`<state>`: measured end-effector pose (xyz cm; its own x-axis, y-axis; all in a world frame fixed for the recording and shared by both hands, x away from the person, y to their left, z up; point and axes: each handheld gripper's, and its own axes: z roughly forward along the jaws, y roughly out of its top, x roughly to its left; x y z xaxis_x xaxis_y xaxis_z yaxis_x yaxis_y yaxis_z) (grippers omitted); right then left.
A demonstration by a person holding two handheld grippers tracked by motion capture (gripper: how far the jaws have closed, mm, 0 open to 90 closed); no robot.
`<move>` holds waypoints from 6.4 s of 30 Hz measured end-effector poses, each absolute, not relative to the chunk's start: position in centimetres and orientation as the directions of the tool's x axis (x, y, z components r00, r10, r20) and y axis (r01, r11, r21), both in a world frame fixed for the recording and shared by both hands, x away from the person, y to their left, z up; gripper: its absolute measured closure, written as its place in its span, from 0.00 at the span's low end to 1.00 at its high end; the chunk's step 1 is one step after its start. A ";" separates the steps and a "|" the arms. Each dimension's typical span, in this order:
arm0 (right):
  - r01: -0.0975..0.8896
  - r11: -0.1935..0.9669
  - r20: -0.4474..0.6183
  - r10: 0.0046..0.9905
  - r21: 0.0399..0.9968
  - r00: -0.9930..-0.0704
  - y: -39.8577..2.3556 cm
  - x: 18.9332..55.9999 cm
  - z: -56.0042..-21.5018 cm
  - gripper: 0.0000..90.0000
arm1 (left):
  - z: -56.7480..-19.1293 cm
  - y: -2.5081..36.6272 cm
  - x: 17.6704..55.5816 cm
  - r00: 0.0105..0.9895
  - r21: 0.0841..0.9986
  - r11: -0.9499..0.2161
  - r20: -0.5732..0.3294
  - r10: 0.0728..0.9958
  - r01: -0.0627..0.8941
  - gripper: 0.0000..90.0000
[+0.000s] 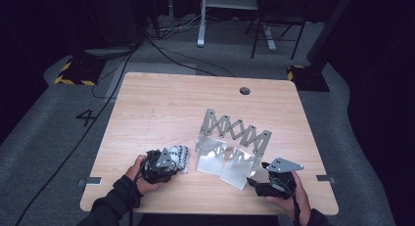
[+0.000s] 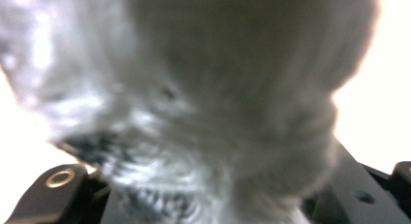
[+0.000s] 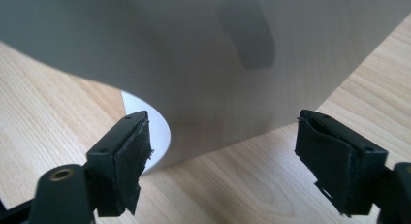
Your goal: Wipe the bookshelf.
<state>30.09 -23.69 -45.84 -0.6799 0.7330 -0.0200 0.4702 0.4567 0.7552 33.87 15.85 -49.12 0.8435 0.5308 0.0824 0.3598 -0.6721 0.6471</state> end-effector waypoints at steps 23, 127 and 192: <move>0.518 0.407 -0.042 0.815 0.752 -0.578 -27.8 33.5 -46.2 0.45 | -49.3 14.9 34.3 0.860 0.658 -0.669 0.063 0.506 0.345 0.64; 0.349 0.409 -0.083 0.741 0.843 -0.667 -19.8 41.2 -42.5 0.99 | -43.5 12.5 33.9 0.885 0.862 -0.487 0.108 0.452 0.143 0.81; 0.187 0.456 -0.154 0.612 0.870 -0.775 -23.4 32.9 -39.9 0.68 | -47.2 12.6 34.5 0.871 0.741 -0.621 0.103 0.481 0.255 0.73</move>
